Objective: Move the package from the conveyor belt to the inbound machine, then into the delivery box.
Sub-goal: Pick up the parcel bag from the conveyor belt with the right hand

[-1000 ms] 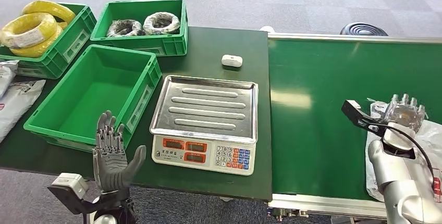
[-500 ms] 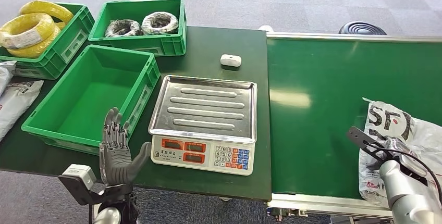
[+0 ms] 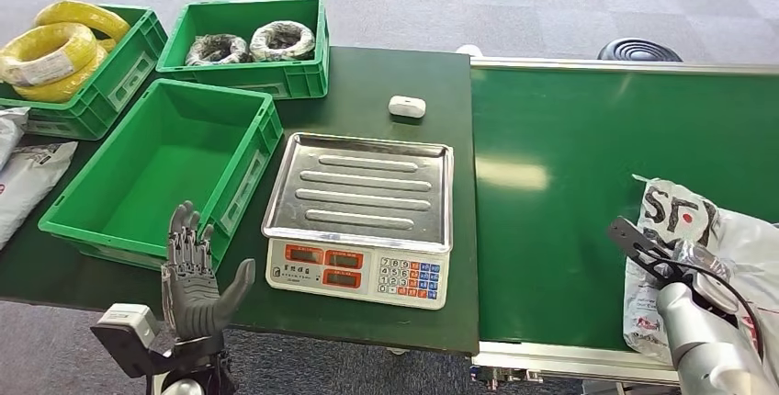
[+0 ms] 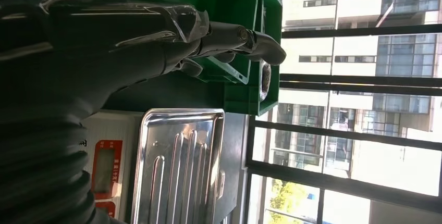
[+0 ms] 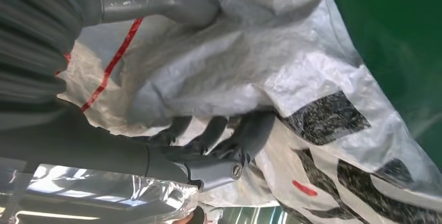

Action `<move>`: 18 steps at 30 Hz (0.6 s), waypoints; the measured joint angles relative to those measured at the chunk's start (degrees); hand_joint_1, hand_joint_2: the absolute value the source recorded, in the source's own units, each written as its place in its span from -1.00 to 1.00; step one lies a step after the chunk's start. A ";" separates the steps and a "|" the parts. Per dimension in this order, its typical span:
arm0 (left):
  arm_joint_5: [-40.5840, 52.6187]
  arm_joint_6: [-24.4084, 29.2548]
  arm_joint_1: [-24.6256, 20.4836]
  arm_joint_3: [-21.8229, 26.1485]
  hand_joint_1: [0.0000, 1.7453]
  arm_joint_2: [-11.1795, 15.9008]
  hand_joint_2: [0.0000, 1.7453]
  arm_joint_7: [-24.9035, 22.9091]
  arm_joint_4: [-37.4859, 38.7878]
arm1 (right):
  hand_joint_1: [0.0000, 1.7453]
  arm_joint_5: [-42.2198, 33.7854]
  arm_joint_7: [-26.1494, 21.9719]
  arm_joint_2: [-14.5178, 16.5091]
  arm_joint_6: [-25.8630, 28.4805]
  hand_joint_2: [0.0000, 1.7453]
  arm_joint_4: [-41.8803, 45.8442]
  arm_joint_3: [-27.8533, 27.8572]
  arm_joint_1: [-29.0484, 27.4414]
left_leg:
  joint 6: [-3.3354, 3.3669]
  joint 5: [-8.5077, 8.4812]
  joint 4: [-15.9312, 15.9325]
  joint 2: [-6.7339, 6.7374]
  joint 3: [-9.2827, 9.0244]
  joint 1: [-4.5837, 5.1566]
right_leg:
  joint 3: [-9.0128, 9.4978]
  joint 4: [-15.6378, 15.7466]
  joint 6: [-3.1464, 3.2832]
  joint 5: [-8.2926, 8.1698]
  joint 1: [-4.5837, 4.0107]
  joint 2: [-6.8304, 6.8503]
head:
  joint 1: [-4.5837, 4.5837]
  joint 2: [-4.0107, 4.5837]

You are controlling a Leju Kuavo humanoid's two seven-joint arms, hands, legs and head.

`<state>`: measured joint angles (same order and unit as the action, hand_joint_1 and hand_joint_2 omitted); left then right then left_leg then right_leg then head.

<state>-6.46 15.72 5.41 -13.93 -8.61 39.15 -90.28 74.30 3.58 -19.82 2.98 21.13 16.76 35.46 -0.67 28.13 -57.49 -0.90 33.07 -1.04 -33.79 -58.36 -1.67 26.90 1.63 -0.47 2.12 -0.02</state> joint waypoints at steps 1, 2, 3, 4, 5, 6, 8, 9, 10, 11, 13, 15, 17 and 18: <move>0.01 0.06 0.06 0.10 -1.00 0.05 1.00 -0.01 -0.11 | 1.00 0.02 0.02 0.33 0.51 1.00 0.05 0.00 -0.05 | 0.00 0.00 0.00 0.00 0.00 0.00 | 0.00 0.00 0.00 0.00 0.00 0.00 | -0.01 0.00; 0.01 0.11 0.09 0.20 -1.00 0.10 1.00 -0.01 -0.21 | 1.00 0.06 0.07 0.64 0.92 1.00 0.13 0.00 -0.07 | 0.00 0.00 0.00 0.00 0.00 0.00 | 0.01 0.00 0.00 0.00 0.00 0.00 | -0.01 0.00; 0.01 0.16 0.09 0.28 -1.00 0.16 1.00 -0.02 -0.28 | 1.00 0.10 0.15 0.92 1.25 1.00 0.22 0.00 -0.07 | 0.00 -0.01 0.00 0.00 0.00 0.00 | 0.01 0.00 0.00 0.00 0.00 0.00 | 0.00 0.00; 0.01 0.20 0.06 0.36 -1.00 0.22 1.00 -0.02 -0.34 | 1.00 0.14 0.24 1.19 1.54 1.00 0.33 0.00 -0.07 | 0.00 -0.01 0.00 0.00 -0.01 0.00 | 0.01 0.00 0.00 0.00 0.00 0.00 | 0.00 0.00; 0.01 0.26 0.03 0.42 -1.00 0.27 1.00 -0.02 -0.39 | 1.00 0.16 0.33 1.40 1.78 1.00 0.44 0.00 -0.07 | 0.00 -0.01 0.00 0.00 -0.01 0.00 | 0.01 0.00 0.00 0.00 0.00 0.00 | -0.01 0.00; 0.01 0.34 0.00 0.47 -1.00 0.30 1.00 -0.02 -0.43 | 1.00 0.17 0.42 1.60 1.98 1.00 0.55 0.00 -0.08 | 0.00 -0.01 0.00 0.00 -0.02 0.00 | 0.01 0.00 0.00 0.00 0.00 0.00 | 0.00 0.00; 0.01 0.50 -0.13 0.57 -1.00 0.33 1.00 -0.02 -0.49 | 1.00 0.15 0.50 1.93 2.25 1.00 0.74 0.00 -0.11 | 0.00 -0.01 -0.01 0.00 -0.02 0.00 | 0.01 0.00 0.00 0.00 0.00 0.00 | 0.00 0.00; 0.01 0.56 -0.20 0.61 -1.00 0.34 1.00 -0.02 -0.51 | 1.00 0.14 0.51 2.07 2.32 1.00 0.84 0.00 -0.13 | 0.00 -0.01 -0.01 0.00 -0.02 0.00 | 0.01 0.00 0.00 0.00 0.00 0.00 | 0.00 0.00; 0.01 0.57 -0.25 0.63 -1.00 0.34 1.00 -0.02 -0.54 | 1.00 0.11 0.51 2.19 2.36 1.00 0.92 0.00 -0.14 | 0.00 -0.01 -0.01 0.00 -0.02 0.00 | 0.00 0.00 0.00 0.00 0.00 0.00 | 0.00 0.00; 0.01 0.57 -0.29 0.65 -1.00 0.35 1.00 -0.02 -0.57 | 1.00 0.10 0.52 2.26 2.41 1.00 0.97 0.00 -0.14 | 0.00 0.00 -0.01 0.00 -0.02 0.00 | 0.00 0.00 0.00 0.00 0.00 0.00 | 0.01 0.00; 0.01 0.61 -0.35 0.67 -1.00 0.36 1.00 -0.03 -0.61 | 1.00 0.24 0.77 2.37 3.05 1.00 1.03 0.00 -0.18 | 0.00 0.00 -0.01 0.00 -0.01 0.00 | 0.00 0.00 0.00 0.00 0.00 0.00 | 0.01 0.00; 0.01 0.72 -0.32 0.69 -1.00 0.37 1.00 -0.04 -0.65 | 1.00 1.02 1.28 2.49 6.06 1.00 1.35 -0.01 -0.36 | 0.00 0.00 -0.01 -0.01 0.01 0.00 | 0.00 0.00 0.00 0.00 0.00 0.00 | 0.00 0.00; 0.01 1.00 0.09 0.70 -1.00 0.33 1.00 -0.04 -0.94 | 1.00 2.36 1.29 2.86 14.51 1.00 2.70 -0.02 -0.73 | 0.00 0.00 0.00 0.00 0.05 0.00 | -0.02 -0.01 0.00 0.00 0.00 0.00 | 0.01 0.00; 0.01 1.19 0.42 0.69 -1.00 0.30 1.00 -0.04 -1.21 | 1.00 2.90 0.72 3.18 20.28 1.00 4.08 -0.02 -0.95 | 0.00 0.00 0.00 0.01 0.06 0.00 | -0.04 -0.02 0.00 0.00 0.00 -0.02 | 0.01 0.00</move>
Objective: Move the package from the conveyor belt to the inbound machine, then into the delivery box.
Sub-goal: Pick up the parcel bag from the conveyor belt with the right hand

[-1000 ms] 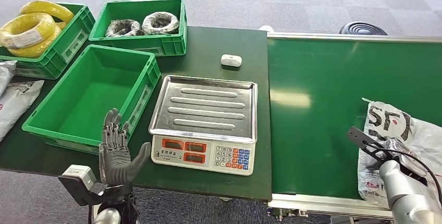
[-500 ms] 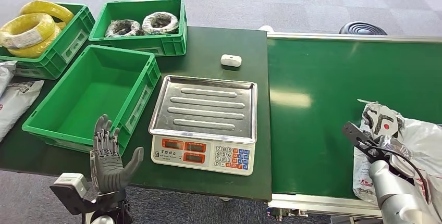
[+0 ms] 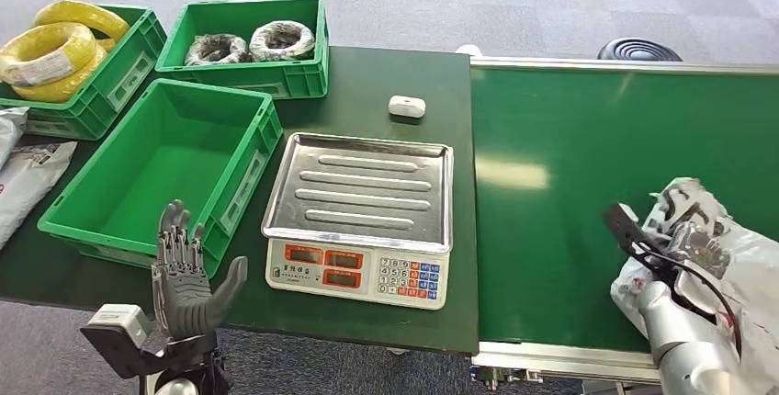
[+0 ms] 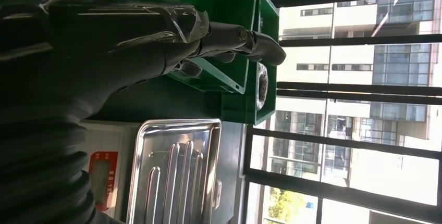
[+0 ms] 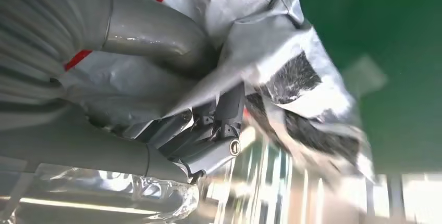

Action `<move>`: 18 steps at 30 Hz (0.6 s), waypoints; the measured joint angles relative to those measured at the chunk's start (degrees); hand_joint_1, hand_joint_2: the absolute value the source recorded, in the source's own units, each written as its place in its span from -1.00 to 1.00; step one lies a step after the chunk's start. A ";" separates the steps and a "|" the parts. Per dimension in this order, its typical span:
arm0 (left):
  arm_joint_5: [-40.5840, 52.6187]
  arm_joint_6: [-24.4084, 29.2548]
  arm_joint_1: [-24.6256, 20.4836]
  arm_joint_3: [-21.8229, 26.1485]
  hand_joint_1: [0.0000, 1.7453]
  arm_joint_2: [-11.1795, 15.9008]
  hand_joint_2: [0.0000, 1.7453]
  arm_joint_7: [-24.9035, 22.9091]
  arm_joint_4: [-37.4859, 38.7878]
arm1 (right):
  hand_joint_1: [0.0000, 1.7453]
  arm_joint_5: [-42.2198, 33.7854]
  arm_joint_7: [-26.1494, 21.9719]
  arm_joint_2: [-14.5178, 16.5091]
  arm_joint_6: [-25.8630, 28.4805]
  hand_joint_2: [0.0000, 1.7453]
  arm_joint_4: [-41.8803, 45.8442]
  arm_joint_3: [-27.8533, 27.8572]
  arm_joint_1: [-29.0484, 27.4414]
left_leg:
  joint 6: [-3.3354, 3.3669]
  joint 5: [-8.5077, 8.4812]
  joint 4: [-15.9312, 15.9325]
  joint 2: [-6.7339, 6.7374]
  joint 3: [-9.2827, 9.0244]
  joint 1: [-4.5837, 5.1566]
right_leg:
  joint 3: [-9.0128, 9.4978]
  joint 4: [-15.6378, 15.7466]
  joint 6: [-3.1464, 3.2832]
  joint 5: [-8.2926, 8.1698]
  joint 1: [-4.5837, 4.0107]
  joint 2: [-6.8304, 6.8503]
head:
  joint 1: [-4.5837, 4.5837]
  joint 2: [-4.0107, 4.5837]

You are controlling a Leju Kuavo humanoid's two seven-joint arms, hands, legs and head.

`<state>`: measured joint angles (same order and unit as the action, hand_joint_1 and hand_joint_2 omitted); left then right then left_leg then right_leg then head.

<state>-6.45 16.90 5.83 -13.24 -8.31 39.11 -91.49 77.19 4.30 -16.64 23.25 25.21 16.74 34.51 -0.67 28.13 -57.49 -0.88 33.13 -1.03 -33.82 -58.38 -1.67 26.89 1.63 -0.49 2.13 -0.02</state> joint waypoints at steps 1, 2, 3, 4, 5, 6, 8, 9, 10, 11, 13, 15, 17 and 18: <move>0.00 0.21 0.30 -0.05 -1.00 -0.03 1.00 0.00 -0.26 | 1.00 0.35 -0.97 0.45 5.64 1.00 2.04 0.01 -0.31 | 0.00 0.00 0.00 0.01 0.00 0.00 | -0.01 0.00 0.00 0.00 0.00 -0.01 | 0.00 0.00; -0.01 0.37 0.50 -0.15 -1.00 -0.05 1.00 -0.01 -0.43 | 1.00 0.63 -2.19 1.04 10.00 1.00 4.67 0.00 -0.64 | 0.00 0.00 0.00 0.02 0.00 -0.01 | -0.02 0.00 0.00 0.00 -0.01 -0.02 | 0.00 0.00; -0.03 0.49 0.56 -0.31 -1.00 -0.07 1.00 0.00 -0.51 | 1.00 0.90 -3.53 1.85 12.84 1.00 7.86 -0.08 -0.98 | 0.00 0.00 0.01 0.03 -0.01 -0.02 | -0.02 -0.01 0.00 0.00 -0.01 -0.03 | -0.01 0.00; -0.05 0.56 0.48 -0.53 -1.00 -0.08 1.00 0.00 -0.46 | 1.00 1.17 -4.69 2.79 14.14 1.00 11.22 -0.28 -1.31 | -0.01 0.00 0.01 0.04 -0.02 -0.02 | -0.02 -0.01 0.00 0.00 -0.02 -0.04 | -0.01 0.00; -0.09 0.57 0.32 -0.77 -1.00 -0.10 1.00 0.00 -0.37 | 1.00 1.45 -5.60 3.80 14.53 1.00 14.48 -0.64 -1.51 | -0.01 -0.01 0.01 0.06 -0.04 -0.03 | -0.03 -0.01 0.00 0.00 -0.02 -0.05 | 0.00 0.00; -0.13 0.57 0.15 -1.02 -1.00 -0.13 1.00 0.00 -0.26 | 1.00 1.63 -6.25 4.75 14.42 1.00 17.37 -1.07 -1.64 | -0.01 -0.01 0.01 0.07 -0.06 -0.03 | -0.02 -0.01 0.01 0.00 -0.02 -0.07 | 0.00 0.00; -0.19 0.56 -0.10 -1.44 -1.00 -0.20 1.00 0.01 -0.04 | 1.00 1.96 -6.68 6.25 14.08 1.00 21.80 -1.90 -1.76 | -0.02 -0.02 0.01 0.07 -0.08 -0.03 | 0.00 -0.01 0.01 0.01 -0.02 -0.06 | 0.00 0.00; -0.22 0.56 -0.15 -1.54 -1.00 -0.22 1.00 0.01 0.04 | 1.00 2.12 -6.64 6.81 13.96 1.00 23.43 -2.21 -1.79 | -0.02 -0.02 0.01 0.05 -0.08 -0.03 | 0.01 -0.01 0.01 0.01 -0.02 -0.05 | -0.01 0.00; -0.28 0.56 -0.21 -1.60 -1.00 -0.23 1.00 0.02 0.11 | 1.00 2.27 -6.54 7.29 13.89 1.00 24.79 -2.49 -1.84 | -0.02 -0.02 0.01 0.04 -0.08 -0.03 | 0.02 -0.01 0.01 0.01 -0.02 -0.05 | -0.01 0.00; -0.37 0.56 -0.28 -1.62 -1.00 -0.23 1.00 0.02 0.18 | 1.00 2.39 -6.58 7.70 13.86 1.00 25.94 -2.72 -1.90 | -0.02 -0.02 0.01 0.05 -0.07 -0.02 | 0.03 -0.01 0.01 0.01 -0.02 -0.05 | -0.02 0.00; -0.56 0.51 -0.50 -1.68 -1.00 -0.23 1.00 0.04 0.37 | 1.00 2.90 -7.47 8.39 13.49 1.00 27.61 -3.31 -1.95 | -0.01 -0.02 0.01 0.07 -0.05 -0.01 | 0.05 -0.01 0.00 0.00 -0.01 -0.07 | -0.02 0.00; -0.80 0.27 -1.03 -1.87 -1.00 -0.18 1.00 0.27 0.91 | 1.00 4.66 -8.86 9.59 11.17 1.00 29.23 -4.91 -1.65 | -0.01 -0.02 0.01 0.15 -0.03 0.00 | 0.03 -0.02 0.01 -0.01 0.00 -0.13 | -0.02 0.00; -1.15 -0.04 -1.89 -2.30 -1.00 -0.07 1.00 0.57 1.87 | 1.00 7.46 -9.42 11.49 7.25 1.00 30.69 -8.12 -0.61 | -0.01 -0.02 0.02 0.28 -0.08 -0.01 | 0.00 -0.04 0.02 -0.03 -0.01 -0.27 | -0.01 0.00; -1.32 -0.23 -2.33 -2.59 -1.00 -0.02 1.00 0.67 2.41 | 1.00 8.54 -9.33 12.53 5.61 1.00 31.09 -10.25 0.19 | -0.02 -0.02 0.03 0.32 -0.12 -0.02 | -0.01 -0.05 0.03 -0.04 -0.02 -0.33 | 0.01 0.00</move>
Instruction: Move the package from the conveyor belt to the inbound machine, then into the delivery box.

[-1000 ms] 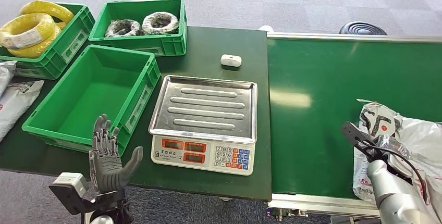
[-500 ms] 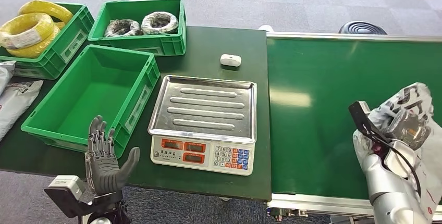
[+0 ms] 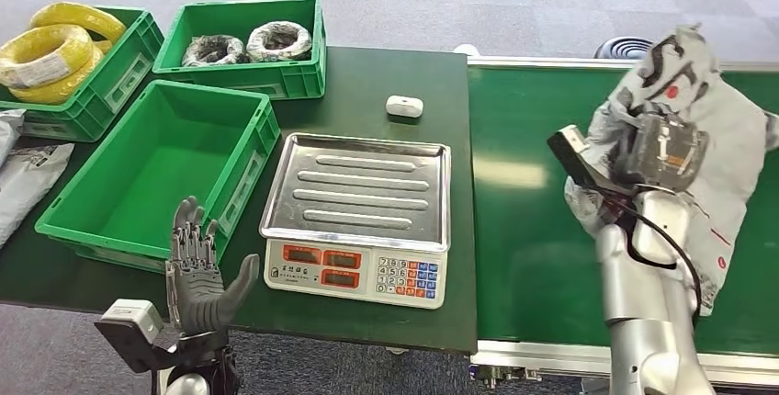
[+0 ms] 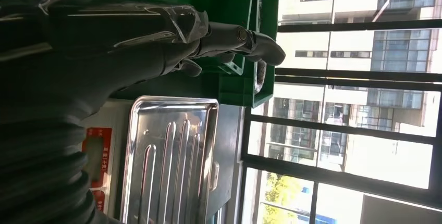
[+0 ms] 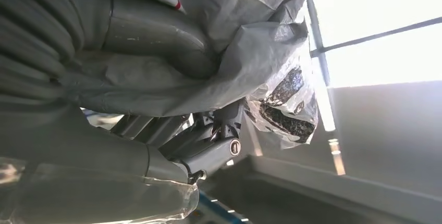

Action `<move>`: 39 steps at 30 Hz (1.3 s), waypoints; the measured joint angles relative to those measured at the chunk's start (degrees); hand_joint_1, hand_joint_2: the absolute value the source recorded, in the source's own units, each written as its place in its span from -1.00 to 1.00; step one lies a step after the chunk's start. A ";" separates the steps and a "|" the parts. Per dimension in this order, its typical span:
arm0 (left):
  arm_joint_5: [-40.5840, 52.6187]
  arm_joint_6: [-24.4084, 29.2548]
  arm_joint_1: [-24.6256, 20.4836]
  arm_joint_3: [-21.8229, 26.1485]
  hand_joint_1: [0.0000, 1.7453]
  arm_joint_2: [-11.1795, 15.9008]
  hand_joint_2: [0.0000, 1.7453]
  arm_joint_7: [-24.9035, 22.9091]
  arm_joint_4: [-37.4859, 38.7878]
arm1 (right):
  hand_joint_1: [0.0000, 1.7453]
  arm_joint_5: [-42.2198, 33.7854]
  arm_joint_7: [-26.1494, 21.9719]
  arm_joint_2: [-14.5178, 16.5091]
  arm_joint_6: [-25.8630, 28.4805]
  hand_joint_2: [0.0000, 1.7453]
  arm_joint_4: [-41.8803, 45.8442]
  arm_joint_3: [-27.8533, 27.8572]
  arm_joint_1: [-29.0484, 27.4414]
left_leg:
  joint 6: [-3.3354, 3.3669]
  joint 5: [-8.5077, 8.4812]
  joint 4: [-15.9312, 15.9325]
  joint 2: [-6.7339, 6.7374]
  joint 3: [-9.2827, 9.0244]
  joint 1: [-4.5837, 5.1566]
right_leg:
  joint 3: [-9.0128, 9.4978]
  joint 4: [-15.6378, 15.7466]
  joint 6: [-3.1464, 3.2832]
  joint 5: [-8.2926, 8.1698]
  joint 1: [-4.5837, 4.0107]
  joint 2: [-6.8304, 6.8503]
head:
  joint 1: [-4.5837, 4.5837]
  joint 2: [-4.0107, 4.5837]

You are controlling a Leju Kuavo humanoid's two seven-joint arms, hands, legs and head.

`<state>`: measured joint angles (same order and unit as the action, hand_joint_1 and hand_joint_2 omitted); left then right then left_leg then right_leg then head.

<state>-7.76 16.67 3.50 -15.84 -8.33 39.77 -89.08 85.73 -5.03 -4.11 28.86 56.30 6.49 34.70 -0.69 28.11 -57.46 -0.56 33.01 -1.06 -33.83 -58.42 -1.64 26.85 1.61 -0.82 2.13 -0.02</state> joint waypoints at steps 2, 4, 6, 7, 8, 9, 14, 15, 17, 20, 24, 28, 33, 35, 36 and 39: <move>-0.27 -0.40 -0.73 -0.61 -1.00 0.07 1.00 0.14 1.05 | 1.00 0.90 0.35 2.22 -1.94 1.00 0.09 -4.96 1.83 | -0.04 -0.02 0.00 0.03 -0.06 -0.04 | -0.02 -0.03 0.02 0.00 -0.04 -0.05 | 0.00 0.00; -0.47 -0.69 -1.33 -1.13 -1.00 0.09 1.00 0.22 2.07 | 1.00 0.99 0.60 4.19 -2.46 1.00 -0.24 -9.57 3.49 | -0.09 -0.06 0.00 -0.02 -0.06 -0.09 | -0.03 -0.05 0.03 0.01 -0.10 -0.01 | -0.01 0.00; -0.52 -0.80 -1.73 -1.54 -1.00 0.10 1.00 0.27 2.90 | 1.00 1.04 0.76 5.69 -2.48 1.00 -0.76 -13.08 4.77 | -0.11 -0.07 0.00 -0.08 -0.04 -0.11 | -0.02 -0.05 0.04 0.03 -0.12 0.05 | -0.02 0.00; -0.52 -0.82 -1.84 -1.68 -1.00 0.10 1.00 0.29 3.22 | 1.00 1.04 0.83 6.25 -2.45 1.00 -1.03 -14.39 5.25 | -0.11 -0.07 0.00 -0.09 -0.03 -0.11 | -0.01 -0.05 0.04 0.03 -0.12 0.07 | -0.02 0.00; -0.52 -0.84 -1.93 -1.76 -1.00 0.11 1.00 0.31 3.49 | 1.00 1.00 0.63 6.67 -2.42 1.00 -1.28 -15.39 5.60 | -0.11 -0.07 0.00 -0.09 -0.01 -0.11 | -0.01 -0.05 0.03 0.03 -0.12 0.07 | -0.02 0.00; -0.54 -0.88 -2.06 -1.82 -1.00 0.12 1.00 0.32 3.78 | 1.00 0.93 0.01 7.03 -2.39 1.00 -1.58 -16.26 5.93 | -0.11 -0.07 0.00 -0.08 0.01 -0.10 | -0.01 -0.04 0.03 0.03 -0.11 0.07 | -0.03 0.00; -0.94 -1.27 -3.48 -2.23 -1.00 0.18 1.00 0.33 5.41 | 1.00 -1.05 -7.34 9.25 -3.21 1.00 -4.85 -20.98 7.80 | -0.09 -0.06 -0.01 -0.06 0.04 -0.06 | -0.03 -0.01 0.03 0.01 -0.07 0.04 | -0.04 0.00; -1.15 -1.39 -3.92 -2.33 -1.00 0.18 1.00 0.33 5.79 | 1.00 -2.02 -9.30 10.01 -3.62 1.00 -5.68 -22.23 8.20 | -0.09 -0.06 0.00 -0.05 0.04 -0.07 | -0.04 -0.01 0.03 0.01 -0.07 0.04 | -0.03 0.00; -1.56 -1.49 -4.68 -2.41 -1.00 0.18 1.00 0.33 6.43 | 1.00 -3.48 -11.76 11.66 -4.12 1.00 -7.17 -24.97 8.70 | -0.10 -0.06 0.00 -0.07 0.02 -0.09 | -0.05 -0.01 0.03 0.01 -0.10 0.05 | -0.02 0.00; -1.84 -1.48 -5.17 -2.41 -1.00 0.18 1.00 0.33 7.01 | 1.00 -4.54 -12.56 13.75 -4.53 1.00 -8.76 -28.79 8.94 | -0.11 -0.07 0.01 -0.07 0.03 -0.13 | -0.06 -0.03 0.05 0.02 -0.14 0.05 | -0.03 0.00; -2.10 -1.42 -5.21 -2.38 -1.00 0.30 1.00 0.33 7.41 | 1.00 -5.93 -13.97 15.49 -5.00 1.00 -10.05 -32.99 8.85 | -0.11 -0.06 0.02 -0.06 0.04 -0.12 | -0.06 -0.03 0.04 0.03 -0.14 0.05 | -0.04 0.00; -2.11 -1.74 -4.71 -2.22 -1.00 0.55 1.00 0.33 7.45 | 1.00 -8.82 -17.37 16.25 -5.85 1.00 -9.94 -37.43 7.48 | -0.11 -0.06 0.01 -0.07 0.05 -0.11 | -0.05 0.00 0.03 0.03 -0.13 0.05 | -0.04 0.00; -2.00 -2.17 -4.15 -1.92 -1.00 0.68 1.00 0.33 7.45 | 1.00 -11.12 -18.14 16.38 -8.19 1.00 -8.29 -42.61 5.37 | -0.11 -0.05 0.01 -0.07 0.05 -0.11 | -0.06 0.00 0.03 0.03 -0.12 0.05 | -0.03 0.00; -2.00 -2.20 -3.96 -1.85 -1.00 0.74 1.00 0.34 7.45 | 1.00 -11.99 -18.10 16.35 -8.80 1.00 -7.92 -44.15 5.01 | -0.11 -0.06 0.01 -0.07 0.04 -0.11 | -0.06 0.00 0.03 0.03 -0.13 0.05 | -0.03 0.00; -2.04 -2.19 -3.82 -1.82 -1.00 0.79 1.00 0.34 7.45 | 1.00 -12.59 -18.14 16.30 -9.03 1.00 -7.84 -44.86 4.88 | -0.11 -0.06 0.02 -0.07 0.04 -0.11 | -0.06 0.00 0.03 0.03 -0.13 0.05 | -0.03 0.00; -2.34 -2.06 -3.39 -1.75 -1.00 0.94 1.00 0.35 7.44 | 0.00 -14.78 -18.82 15.90 -9.56 1.00 -7.68 -47.21 4.36 | -0.11 -0.06 0.02 -0.07 0.03 -0.12 | -0.06 0.00 0.03 0.03 -0.13 0.05 | -0.04 0.00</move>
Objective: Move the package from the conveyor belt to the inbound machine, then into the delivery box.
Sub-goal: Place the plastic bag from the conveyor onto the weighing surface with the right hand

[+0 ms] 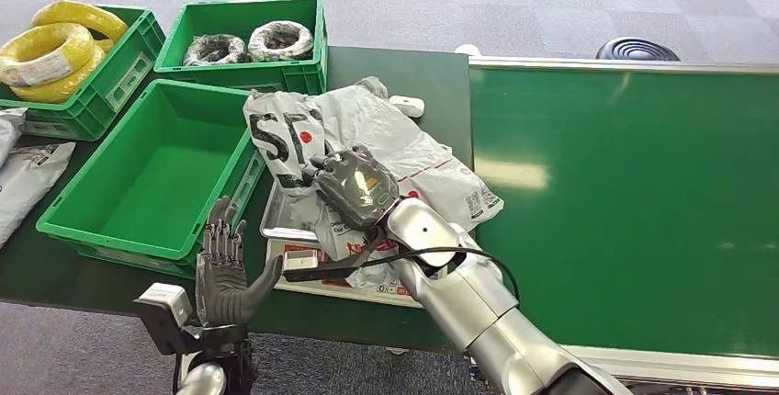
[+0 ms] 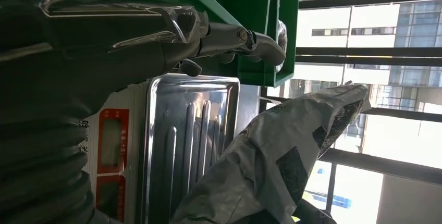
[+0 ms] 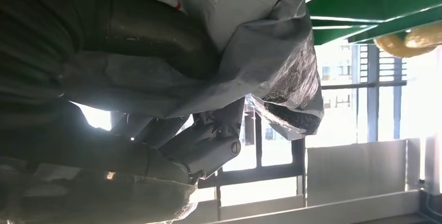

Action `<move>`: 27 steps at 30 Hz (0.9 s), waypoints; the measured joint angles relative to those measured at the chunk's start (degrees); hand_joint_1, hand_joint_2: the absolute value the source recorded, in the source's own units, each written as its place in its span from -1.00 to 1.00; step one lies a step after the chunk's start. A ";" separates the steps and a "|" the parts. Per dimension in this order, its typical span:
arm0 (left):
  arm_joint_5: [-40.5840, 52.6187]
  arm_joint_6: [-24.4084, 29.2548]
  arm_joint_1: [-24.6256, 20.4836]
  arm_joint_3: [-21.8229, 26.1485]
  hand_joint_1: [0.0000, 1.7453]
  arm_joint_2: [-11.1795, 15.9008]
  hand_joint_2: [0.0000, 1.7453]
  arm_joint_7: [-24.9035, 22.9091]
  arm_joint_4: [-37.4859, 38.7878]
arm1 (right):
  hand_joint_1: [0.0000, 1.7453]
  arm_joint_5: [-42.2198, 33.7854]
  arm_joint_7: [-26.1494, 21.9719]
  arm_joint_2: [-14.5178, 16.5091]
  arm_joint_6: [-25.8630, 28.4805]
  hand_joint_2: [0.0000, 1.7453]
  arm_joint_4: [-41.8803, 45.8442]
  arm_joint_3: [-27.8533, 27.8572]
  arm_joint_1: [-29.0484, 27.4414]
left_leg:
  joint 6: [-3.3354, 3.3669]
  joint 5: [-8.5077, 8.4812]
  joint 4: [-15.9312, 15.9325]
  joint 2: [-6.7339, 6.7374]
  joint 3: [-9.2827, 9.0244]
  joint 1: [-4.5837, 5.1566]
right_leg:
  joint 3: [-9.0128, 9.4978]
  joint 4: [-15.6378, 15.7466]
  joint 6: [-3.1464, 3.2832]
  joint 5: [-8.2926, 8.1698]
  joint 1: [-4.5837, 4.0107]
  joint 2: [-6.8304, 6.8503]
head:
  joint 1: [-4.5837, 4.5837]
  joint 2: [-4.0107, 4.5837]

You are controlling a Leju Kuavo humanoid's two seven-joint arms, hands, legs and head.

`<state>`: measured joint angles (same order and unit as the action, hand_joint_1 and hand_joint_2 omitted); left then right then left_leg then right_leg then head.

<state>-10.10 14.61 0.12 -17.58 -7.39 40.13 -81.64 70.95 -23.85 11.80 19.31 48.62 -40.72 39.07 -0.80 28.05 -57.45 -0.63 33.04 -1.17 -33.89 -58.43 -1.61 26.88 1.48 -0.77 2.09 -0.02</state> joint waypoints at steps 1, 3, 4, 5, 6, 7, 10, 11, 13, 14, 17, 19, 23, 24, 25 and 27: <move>-0.08 0.08 0.14 0.02 -1.00 0.03 1.00 -0.01 -0.02 | -0.50 -0.78 -0.31 -0.19 -0.20 1.00 0.08 -0.85 -0.24 | 0.00 0.00 0.00 0.00 0.00 0.00 | 0.00 0.00 0.00 0.00 0.00 0.00 | 0.00 0.00; -0.15 0.35 0.51 0.05 -1.00 0.07 1.00 -0.01 -0.21 | -1.00 -2.34 -0.50 -0.55 -0.56 1.00 0.21 -2.56 -0.83 | 0.00 0.00 0.00 0.00 0.00 0.00 | 0.00 0.00 0.00 0.00 0.00 0.00 | 0.00 0.00; -0.17 0.48 0.71 0.05 -1.00 0.07 1.00 -0.01 -0.34 | -1.00 -2.96 -0.30 -0.71 -0.64 1.00 0.30 -3.32 -1.13 | 0.00 0.00 0.00 0.00 0.00 0.00 | 0.00 0.00 0.00 0.00 0.00 0.00 | 0.00 0.00; -0.19 0.59 0.92 0.06 -1.00 0.07 1.00 0.00 -0.48 | -1.00 -3.42 -0.01 -0.86 -0.64 1.00 0.36 -3.99 -1.40 | 0.00 0.00 0.00 0.00 0.01 0.00 | 0.00 0.00 0.00 0.00 0.00 0.00 | 0.00 0.00; -0.22 0.64 1.09 0.07 -1.00 0.07 1.00 0.00 -0.61 | -1.00 -3.75 0.28 -1.01 -0.64 1.00 0.42 -4.59 -1.59 | 0.00 0.00 0.00 0.00 0.01 0.00 | 0.00 0.00 0.00 0.00 0.00 0.00 | 0.00 0.00; -0.24 0.66 1.23 0.07 -1.00 0.08 1.00 0.00 -0.73 | -1.00 -3.95 0.48 -1.14 -0.64 1.00 0.46 -5.07 -1.71 | 0.00 0.01 0.00 0.00 0.01 0.00 | 0.00 0.01 0.00 0.00 0.00 0.00 | 0.00 0.00; -0.31 0.74 1.58 0.08 -1.00 0.09 1.00 0.00 -0.99 | -1.00 -4.07 1.41 -1.47 -0.17 1.00 0.55 -6.03 -1.82 | 0.00 0.01 0.00 0.00 0.01 0.00 | 0.00 0.01 0.00 0.00 0.00 0.00 | 0.00 0.00; -0.35 0.84 1.71 0.08 -1.00 0.09 1.00 0.00 -1.09 | -1.00 -3.89 2.30 -1.58 0.72 1.00 0.65 -6.19 -1.85 | 0.00 0.01 0.00 0.00 0.00 0.00 | 0.00 0.01 0.00 0.00 0.00 0.00 | 0.00 0.00; -0.48 1.16 2.00 0.08 -1.00 0.09 1.00 0.00 -1.38 | -1.00 -2.37 5.74 -1.94 5.13 1.00 1.35 -6.14 -1.93 | 0.00 0.00 -0.01 0.00 0.00 0.00 | 0.00 0.01 0.00 0.00 0.00 0.00 | 0.00 0.00; -0.53 1.40 2.18 0.08 -1.00 0.09 1.00 0.00 -1.56 | -1.00 -1.01 8.10 -2.20 8.37 1.00 2.00 -5.81 -1.96 | 0.00 0.00 -0.01 0.00 0.00 0.00 | 0.00 0.01 0.00 0.00 0.00 0.00 | 0.00 0.00; -0.68 2.30 2.83 0.02 -1.00 0.12 1.00 0.00 -2.07 | -1.00 5.29 14.78 -3.28 17.23 1.00 6.39 -2.33 -2.42 | 0.00 0.00 -0.02 0.00 -0.02 0.01 | 0.01 0.01 0.00 0.00 0.01 0.01 | -0.01 0.00; -0.81 3.06 3.38 -0.11 -1.00 0.19 1.00 0.01 -2.26 | -1.00 6.76 12.98 -3.40 19.59 1.00 12.58 2.83 -3.95 | 0.00 0.00 -0.03 -0.02 0.00 0.02 | 0.00 0.01 0.00 0.00 0.02 0.01 | -0.02 0.00; -0.97 3.76 4.41 -0.96 -1.00 0.47 1.00 0.02 -2.29 | -1.00 -11.80 -10.79 1.43 20.46 1.00 30.13 21.50 -8.06 | 0.00 0.02 -0.03 -0.21 0.09 0.02 | -0.05 0.02 -0.01 0.05 0.03 0.20 | 0.02 0.00; -0.97 3.65 4.49 -1.17 -1.00 0.53 1.00 0.02 -2.27 | -1.00 -16.63 -14.44 2.26 20.49 1.00 34.63 25.66 -8.72 | 0.00 0.02 -0.03 -0.29 0.10 0.03 | -0.01 0.02 -0.01 0.08 0.03 0.29 | -0.02 0.00; -0.97 3.47 4.51 -1.32 -1.00 0.60 1.00 0.02 -2.24 | -1.00 -19.99 -16.04 2.84 20.47 1.00 38.88 28.82 -9.37 | 0.00 0.03 -0.02 -0.31 0.10 0.03 | 0.01 0.03 0.01 0.10 0.04 0.33 | -0.03 0.00; -0.92 3.10 4.35 -1.41 -1.00 0.70 1.00 0.02 -2.16 | -1.00 -23.00 -16.32 3.80 20.43 1.00 45.79 32.52 -10.70 | -0.02 0.07 -0.01 -0.11 0.04 0.06 | 0.01 0.03 0.04 0.08 0.06 0.18 | 0.00 0.00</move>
<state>-11.02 17.71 4.46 -19.00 -6.69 40.15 -83.81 47.95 -40.17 15.60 39.74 94.41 -8.20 28.36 -0.82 28.12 -57.45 -0.75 33.08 -1.12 -33.89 -58.40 -1.57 26.97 1.54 -0.59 2.09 -0.02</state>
